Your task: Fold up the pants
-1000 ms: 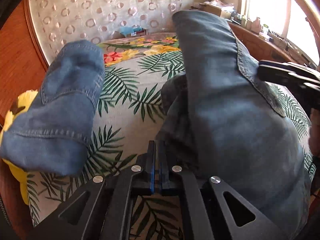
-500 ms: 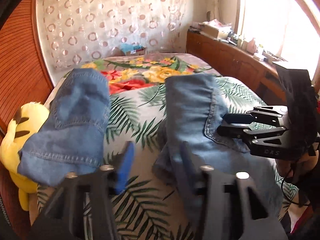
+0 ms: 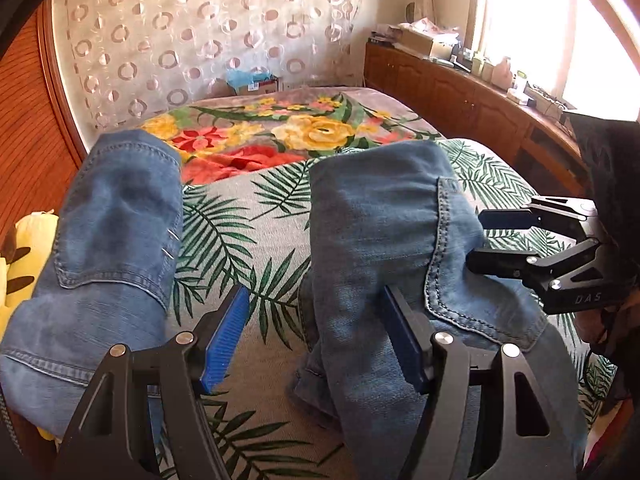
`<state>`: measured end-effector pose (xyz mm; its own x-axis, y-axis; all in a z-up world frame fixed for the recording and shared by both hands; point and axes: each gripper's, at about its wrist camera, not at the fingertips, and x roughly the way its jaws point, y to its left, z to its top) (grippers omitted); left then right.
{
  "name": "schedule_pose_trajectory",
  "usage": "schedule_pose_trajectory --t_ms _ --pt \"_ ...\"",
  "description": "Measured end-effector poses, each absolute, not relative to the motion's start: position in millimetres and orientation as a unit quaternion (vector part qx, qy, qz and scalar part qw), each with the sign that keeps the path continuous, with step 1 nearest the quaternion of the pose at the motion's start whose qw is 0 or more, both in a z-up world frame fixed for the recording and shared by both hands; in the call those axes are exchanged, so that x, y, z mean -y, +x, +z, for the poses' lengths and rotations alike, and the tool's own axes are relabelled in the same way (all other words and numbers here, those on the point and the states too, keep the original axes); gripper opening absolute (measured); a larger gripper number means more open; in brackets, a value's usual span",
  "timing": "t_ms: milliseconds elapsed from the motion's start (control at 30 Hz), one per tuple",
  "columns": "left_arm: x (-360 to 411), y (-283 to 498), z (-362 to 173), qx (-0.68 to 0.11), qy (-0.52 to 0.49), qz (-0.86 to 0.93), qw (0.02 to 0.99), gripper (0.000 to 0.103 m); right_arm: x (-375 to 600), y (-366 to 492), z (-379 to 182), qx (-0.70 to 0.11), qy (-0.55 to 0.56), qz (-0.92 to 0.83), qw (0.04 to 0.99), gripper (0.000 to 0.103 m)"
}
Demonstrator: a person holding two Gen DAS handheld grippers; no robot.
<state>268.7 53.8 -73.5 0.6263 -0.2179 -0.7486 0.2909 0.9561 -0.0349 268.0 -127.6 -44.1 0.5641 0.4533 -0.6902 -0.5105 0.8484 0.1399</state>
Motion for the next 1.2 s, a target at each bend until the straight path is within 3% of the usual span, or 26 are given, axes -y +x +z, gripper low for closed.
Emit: schedule_pose_trajectory --t_ms 267,400,433,467,533,600,1200 --pt "-57 265 -85 -0.41 0.032 -0.151 0.899 0.069 137 296 -66 -0.409 0.04 0.32 0.854 0.07" --pt "-63 263 -88 -0.422 -0.012 -0.191 0.886 0.044 135 302 -75 -0.422 0.066 0.35 0.833 0.07" --pt "-63 262 -88 -0.424 -0.015 -0.199 0.883 0.032 131 302 -75 -0.424 0.06 0.352 0.832 0.063" --pt "-61 261 -88 -0.426 -0.018 -0.207 0.88 0.03 129 302 -74 -0.424 0.062 0.355 0.831 0.058" --pt "-59 258 -87 -0.427 -0.015 -0.213 0.879 0.019 127 299 -65 -0.417 0.049 0.359 0.833 0.035" --pt "-61 253 -81 -0.422 -0.025 -0.219 0.88 0.016 128 296 -51 -0.409 0.049 0.362 0.836 0.026" --pt "-197 188 121 -0.218 -0.053 -0.127 0.966 0.014 -27 243 162 -0.249 -0.082 0.454 0.851 0.022"
